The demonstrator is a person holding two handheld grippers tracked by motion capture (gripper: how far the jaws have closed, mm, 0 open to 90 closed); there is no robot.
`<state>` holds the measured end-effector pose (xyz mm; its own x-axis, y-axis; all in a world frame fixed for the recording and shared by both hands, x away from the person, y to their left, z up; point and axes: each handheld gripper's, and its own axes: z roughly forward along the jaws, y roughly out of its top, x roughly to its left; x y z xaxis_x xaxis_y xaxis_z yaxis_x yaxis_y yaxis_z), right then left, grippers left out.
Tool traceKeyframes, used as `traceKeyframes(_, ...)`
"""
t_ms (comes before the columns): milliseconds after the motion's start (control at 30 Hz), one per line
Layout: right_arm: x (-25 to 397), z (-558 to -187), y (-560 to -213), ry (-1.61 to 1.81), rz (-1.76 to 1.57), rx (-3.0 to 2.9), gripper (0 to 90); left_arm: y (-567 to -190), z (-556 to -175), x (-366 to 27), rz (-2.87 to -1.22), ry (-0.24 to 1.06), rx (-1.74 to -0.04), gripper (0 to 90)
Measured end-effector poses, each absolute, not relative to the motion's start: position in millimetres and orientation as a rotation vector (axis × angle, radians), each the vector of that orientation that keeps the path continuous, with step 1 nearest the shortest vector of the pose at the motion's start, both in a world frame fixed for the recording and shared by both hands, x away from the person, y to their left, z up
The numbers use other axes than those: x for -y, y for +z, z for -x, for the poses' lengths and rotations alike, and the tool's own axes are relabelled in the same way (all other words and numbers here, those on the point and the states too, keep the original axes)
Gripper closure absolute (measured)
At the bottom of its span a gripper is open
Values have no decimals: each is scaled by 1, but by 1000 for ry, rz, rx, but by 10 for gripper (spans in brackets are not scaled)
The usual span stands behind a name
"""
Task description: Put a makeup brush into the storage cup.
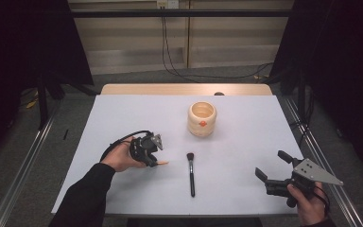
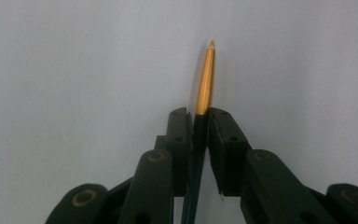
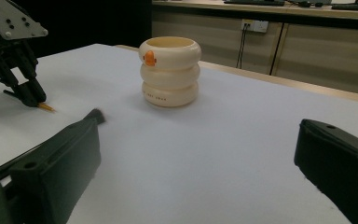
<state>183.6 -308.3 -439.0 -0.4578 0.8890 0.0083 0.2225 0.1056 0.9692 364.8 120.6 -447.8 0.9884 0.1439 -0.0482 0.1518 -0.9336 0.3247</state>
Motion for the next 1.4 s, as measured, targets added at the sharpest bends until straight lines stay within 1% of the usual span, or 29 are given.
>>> traceKeyframes(133,308,-183,-439,1382,-1091,-1770,0,-449,-367,-121,-2796,-56,-225,787)
traceKeyframes(267,308,-184,-439,1384,-1089,-1774,0,-449,-369,-123,-2786,-90,-259,815)
traceKeyframes(333,308,-184,-440,1385,-1087,-1776,0,-449,-369,-122,-2784,-78,-261,837)
traceKeyframes(400,309,-184,-439,1383,-1093,-1775,0,-449,-368,-122,-2781,-76,-286,836)
traceKeyframes(500,309,-184,-440,1380,-1095,-1771,0,-448,-369,-123,-2786,-77,-275,837)
traceKeyframes(933,309,-183,-440,1379,-1092,-1774,0,-447,-370,-126,-2756,-105,-382,838)
traceKeyframes(1167,310,-183,-439,1374,-1095,-1774,0,-446,-371,-132,-2704,-141,-461,837)
traceKeyframes(1300,309,-183,-439,1377,-1089,-1774,0,-439,-371,-136,-2613,-133,-531,838)
traceKeyframes(1333,309,-183,-439,1377,-1093,-1772,0,-436,-372,-139,-2585,-152,-563,838)
traceKeyframes(1400,309,-183,-440,1377,-1092,-1771,0,-435,-371,-140,-2576,-134,-571,837)
